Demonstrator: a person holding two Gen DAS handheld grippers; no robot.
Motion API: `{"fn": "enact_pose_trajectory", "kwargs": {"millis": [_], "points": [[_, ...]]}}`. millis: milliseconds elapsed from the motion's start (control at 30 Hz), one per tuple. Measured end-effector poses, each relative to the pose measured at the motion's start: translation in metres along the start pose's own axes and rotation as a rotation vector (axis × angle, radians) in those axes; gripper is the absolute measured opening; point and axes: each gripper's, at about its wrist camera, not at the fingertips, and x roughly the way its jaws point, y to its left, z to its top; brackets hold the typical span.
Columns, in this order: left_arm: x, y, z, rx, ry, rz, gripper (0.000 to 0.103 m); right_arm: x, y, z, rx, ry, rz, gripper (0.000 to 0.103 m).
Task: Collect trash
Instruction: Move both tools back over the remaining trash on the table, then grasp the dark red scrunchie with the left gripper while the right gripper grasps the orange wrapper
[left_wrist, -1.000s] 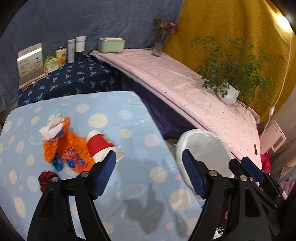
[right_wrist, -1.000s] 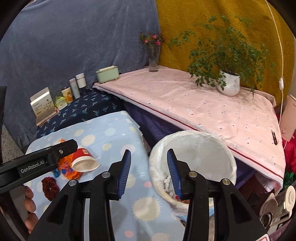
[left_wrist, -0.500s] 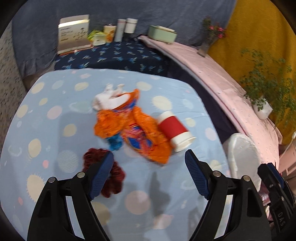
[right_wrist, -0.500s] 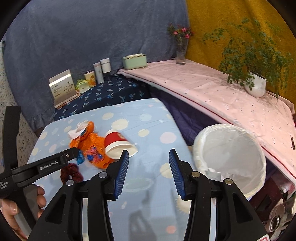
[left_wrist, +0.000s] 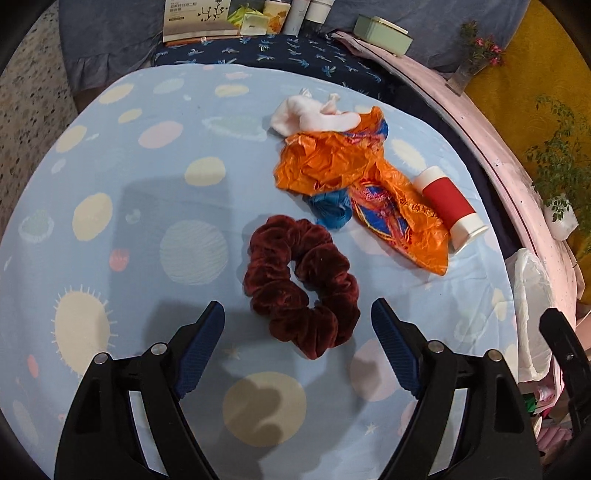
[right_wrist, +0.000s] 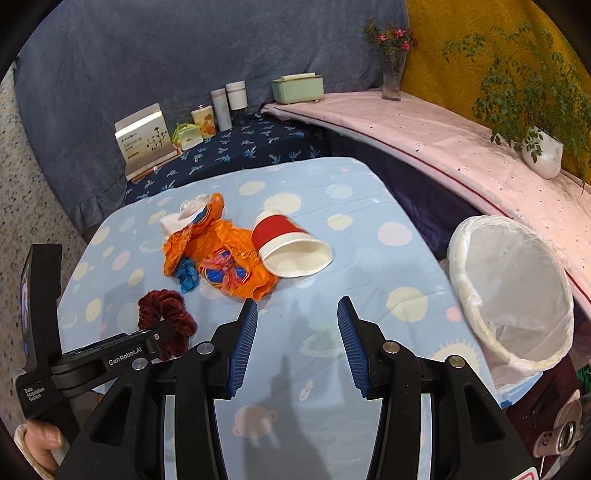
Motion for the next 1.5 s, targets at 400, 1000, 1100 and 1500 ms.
{"fn": "enact_pose_trajectory", "kwargs": {"millis": [400, 1000, 1100, 1500], "points": [[0.016, -0.004, 0.001, 0.064, 0.024, -0.004, 0.056, 0.024, 0.016, -0.010, -0.013, 0.053, 0.014, 0.045], [-0.027, 0.030, 0.044, 0.009, -0.069, -0.065, 0.024, 0.070, 0.082, 0.046, -0.063, 0.070, 0.150, 0.045], [-0.030, 0.040, 0.057, -0.007, -0.084, -0.055, 0.024, 0.085, 0.098, 0.052, -0.074, 0.084, 0.155, 0.045], [-0.022, 0.057, 0.089, -0.030, -0.106, -0.037, 0.024, 0.135, 0.119, 0.055, -0.086, 0.155, 0.170, 0.032]]}}
